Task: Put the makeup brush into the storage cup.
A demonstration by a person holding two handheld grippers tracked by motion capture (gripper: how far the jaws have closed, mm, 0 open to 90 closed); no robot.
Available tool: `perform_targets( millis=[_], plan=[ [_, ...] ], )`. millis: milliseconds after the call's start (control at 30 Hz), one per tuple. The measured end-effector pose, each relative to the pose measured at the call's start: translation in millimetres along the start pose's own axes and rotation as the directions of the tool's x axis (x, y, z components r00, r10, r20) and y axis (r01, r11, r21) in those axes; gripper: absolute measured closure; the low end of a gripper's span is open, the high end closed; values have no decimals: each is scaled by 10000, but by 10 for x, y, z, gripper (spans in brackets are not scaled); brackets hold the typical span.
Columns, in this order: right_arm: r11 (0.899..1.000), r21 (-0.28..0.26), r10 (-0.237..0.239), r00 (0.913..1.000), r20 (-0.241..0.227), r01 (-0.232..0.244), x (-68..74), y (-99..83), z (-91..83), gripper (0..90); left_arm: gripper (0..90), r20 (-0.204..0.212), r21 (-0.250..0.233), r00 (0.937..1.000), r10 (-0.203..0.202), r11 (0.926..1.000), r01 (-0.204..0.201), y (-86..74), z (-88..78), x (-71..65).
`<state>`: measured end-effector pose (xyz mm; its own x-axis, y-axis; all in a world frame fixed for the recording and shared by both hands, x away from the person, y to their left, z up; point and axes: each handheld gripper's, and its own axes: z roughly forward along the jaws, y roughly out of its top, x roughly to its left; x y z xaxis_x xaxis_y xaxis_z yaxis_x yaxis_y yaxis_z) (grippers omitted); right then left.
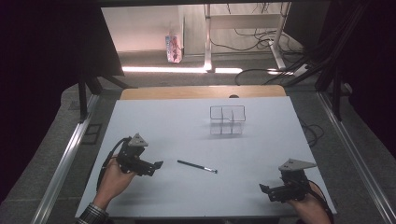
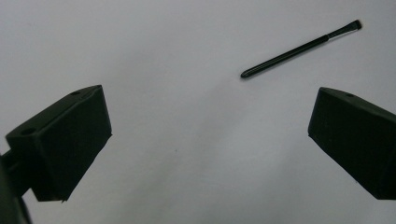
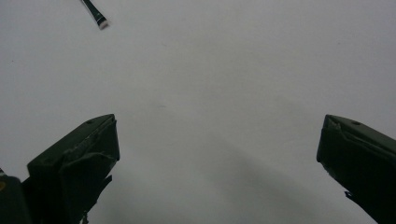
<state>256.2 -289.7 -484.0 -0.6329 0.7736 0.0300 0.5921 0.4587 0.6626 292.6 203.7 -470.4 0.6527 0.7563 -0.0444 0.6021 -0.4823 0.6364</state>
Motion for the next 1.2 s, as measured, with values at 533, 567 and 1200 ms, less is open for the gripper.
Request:
perform_targets(
  millis=[533,567,1200],
  plan=[
    [10000,36,53,10000,-13,-52,-7,-1,-1,0,0,43,363,9992,409,9985,-410,257,131,-33],
    [10000,32,55,10000,-8,-55,-8,-1,-1,0,0,61,388,9990,432,9983,-434,273,142,-36],
    [9999,61,146,9999,-64,-145,-17,-2,3,0,2,233,1041,9957,899,9903,-919,524,335,-107]
  ],
)
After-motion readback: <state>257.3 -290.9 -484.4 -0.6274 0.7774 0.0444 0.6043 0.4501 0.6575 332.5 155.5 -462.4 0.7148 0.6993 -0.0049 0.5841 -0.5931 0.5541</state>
